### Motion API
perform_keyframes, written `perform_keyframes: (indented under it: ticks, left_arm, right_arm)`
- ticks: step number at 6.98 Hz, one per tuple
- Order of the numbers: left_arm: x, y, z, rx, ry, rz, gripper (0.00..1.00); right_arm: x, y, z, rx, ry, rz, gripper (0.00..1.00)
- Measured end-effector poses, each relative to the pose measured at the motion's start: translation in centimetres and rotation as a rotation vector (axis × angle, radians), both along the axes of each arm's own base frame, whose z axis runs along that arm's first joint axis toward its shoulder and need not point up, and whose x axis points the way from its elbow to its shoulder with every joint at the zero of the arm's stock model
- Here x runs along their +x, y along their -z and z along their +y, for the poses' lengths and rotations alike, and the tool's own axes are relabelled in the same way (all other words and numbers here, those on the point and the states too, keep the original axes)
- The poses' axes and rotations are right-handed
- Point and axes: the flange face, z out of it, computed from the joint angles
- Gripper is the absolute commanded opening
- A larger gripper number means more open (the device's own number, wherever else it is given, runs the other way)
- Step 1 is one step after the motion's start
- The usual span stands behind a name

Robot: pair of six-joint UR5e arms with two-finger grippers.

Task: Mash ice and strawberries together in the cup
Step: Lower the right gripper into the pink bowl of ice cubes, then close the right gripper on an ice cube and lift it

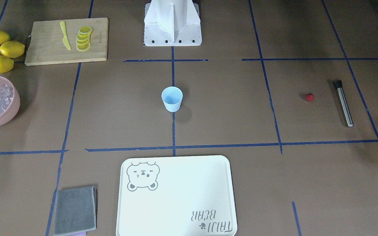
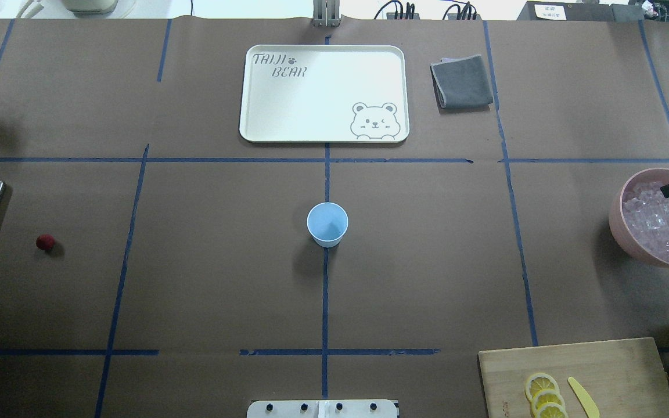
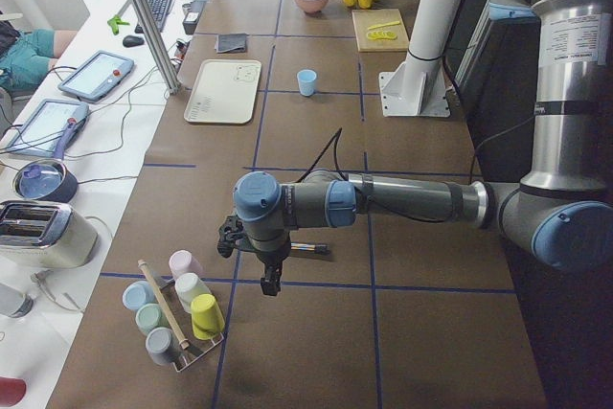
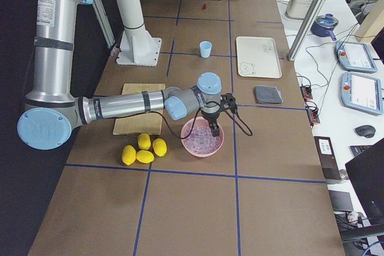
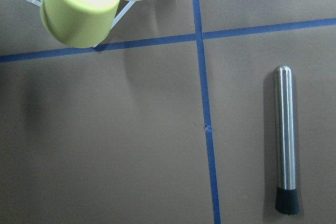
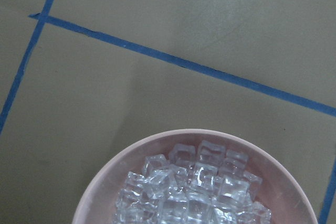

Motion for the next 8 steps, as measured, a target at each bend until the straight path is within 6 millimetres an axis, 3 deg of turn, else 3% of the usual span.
perform_keyframes:
  ticks: [2,8]
  left_arm:
    - [0.0,0.0,0.0,0.000,0.000,0.000,1.00]
    - [0.0,0.0,0.0,0.001,0.000,0.000,1.00]
  right_arm:
    - [-1.8,-0.3,0.7,-0.008,0.038,0.005,0.85]
    - [-4.4,-2.3,2.3,-0.037,0.114,0.024,0.75]
